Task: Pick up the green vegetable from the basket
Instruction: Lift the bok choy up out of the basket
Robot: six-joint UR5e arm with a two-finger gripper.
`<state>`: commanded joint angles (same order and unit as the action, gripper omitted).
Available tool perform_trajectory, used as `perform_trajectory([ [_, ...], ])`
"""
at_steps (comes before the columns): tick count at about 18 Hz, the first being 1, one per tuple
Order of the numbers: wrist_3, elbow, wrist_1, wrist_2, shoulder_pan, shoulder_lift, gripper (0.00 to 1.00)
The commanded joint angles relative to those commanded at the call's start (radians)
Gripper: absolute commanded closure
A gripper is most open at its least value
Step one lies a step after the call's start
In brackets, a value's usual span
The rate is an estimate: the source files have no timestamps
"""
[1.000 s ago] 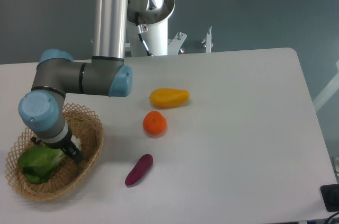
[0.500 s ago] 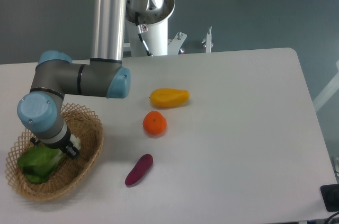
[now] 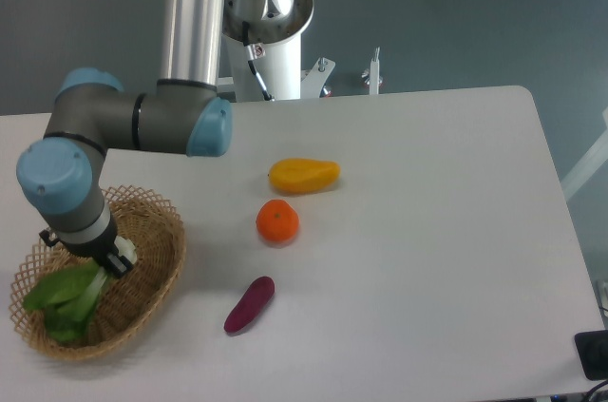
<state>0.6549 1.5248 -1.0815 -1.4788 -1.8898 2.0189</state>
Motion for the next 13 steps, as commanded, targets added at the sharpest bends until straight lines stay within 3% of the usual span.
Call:
perform_trajectory([
  [7, 0.035, -0.006, -0.008, -0.005, -0.13, -0.075, 0.87],
  [13, 0.138, -0.005, -0.014, -0.008, -0.255, -0.101, 0.86],
])
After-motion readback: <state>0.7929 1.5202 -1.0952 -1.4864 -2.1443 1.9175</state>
